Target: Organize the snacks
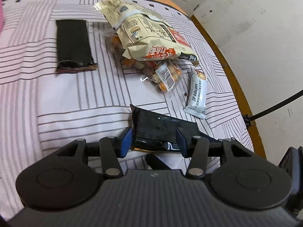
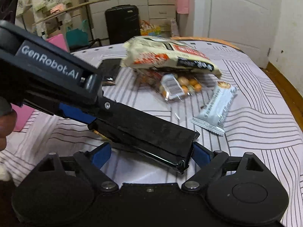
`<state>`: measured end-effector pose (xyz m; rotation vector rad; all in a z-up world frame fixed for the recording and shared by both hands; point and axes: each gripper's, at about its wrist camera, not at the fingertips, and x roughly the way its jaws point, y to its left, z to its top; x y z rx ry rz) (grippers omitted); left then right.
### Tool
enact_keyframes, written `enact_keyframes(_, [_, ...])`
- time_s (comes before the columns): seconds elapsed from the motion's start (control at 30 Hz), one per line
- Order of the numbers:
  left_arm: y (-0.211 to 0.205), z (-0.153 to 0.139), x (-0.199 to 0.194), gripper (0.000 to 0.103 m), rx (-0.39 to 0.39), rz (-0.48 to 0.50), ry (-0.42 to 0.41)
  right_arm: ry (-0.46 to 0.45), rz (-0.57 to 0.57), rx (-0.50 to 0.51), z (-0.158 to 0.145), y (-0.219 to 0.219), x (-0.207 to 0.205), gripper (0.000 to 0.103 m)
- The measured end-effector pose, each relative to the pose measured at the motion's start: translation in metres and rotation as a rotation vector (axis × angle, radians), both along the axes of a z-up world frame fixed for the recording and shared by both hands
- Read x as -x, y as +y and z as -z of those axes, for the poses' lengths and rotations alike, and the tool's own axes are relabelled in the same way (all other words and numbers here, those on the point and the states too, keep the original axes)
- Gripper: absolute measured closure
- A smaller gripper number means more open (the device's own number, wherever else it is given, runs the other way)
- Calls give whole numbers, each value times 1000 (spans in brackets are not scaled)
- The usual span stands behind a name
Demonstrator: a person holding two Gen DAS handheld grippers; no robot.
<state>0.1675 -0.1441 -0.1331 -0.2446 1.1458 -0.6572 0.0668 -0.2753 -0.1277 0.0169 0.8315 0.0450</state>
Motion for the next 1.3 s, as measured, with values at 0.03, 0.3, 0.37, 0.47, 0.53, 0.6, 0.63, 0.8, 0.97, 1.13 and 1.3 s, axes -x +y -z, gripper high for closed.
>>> enact_keyframes(0.03, [2, -4, 3, 55, -6, -4, -7, -4, -6, -7, -4, 1, 1, 9])
enact_keyframes(0.3, [25, -30, 28, 55, -52, -24, -80, -27, -57, -45, -31, 15, 8, 9])
enact_keyframes(0.37, [32, -36, 33, 55, -49, -38, -82, -34, -80, -35, -39, 21, 11, 9])
enact_keyframes(0.47, [41, -45, 39, 55, -50, -56, -90, -43, -123, -21, -53, 31, 14, 9])
enact_keyframes(0.53, [48, -54, 45, 55, -52, -65, -95, -55, -154, -9, -64, 38, 16, 9])
enact_keyframes(0.6, [58, -64, 51, 55, -46, -78, -101, -66, -191, 4, -75, 46, 18, 9])
enact_keyframes(0.63, [62, -68, 53, 55, -44, -84, -106, -71, -207, 6, -79, 49, 18, 9])
enact_keyframes(0.8, [88, -92, 66, 55, -18, -137, -137, -102, -275, -4, -105, 67, 14, 9])
enact_keyframes(0.97, [116, -115, 75, 55, -15, -195, -188, -135, -350, -4, -127, 93, 7, 9])
enact_keyframes(1.13, [151, -132, 77, 55, -16, -269, -221, -147, -444, 2, -141, 130, -9, 9])
enact_keyframes(1.3, [193, -142, 75, 55, -42, -354, -228, -127, -541, -1, -143, 175, -31, 9])
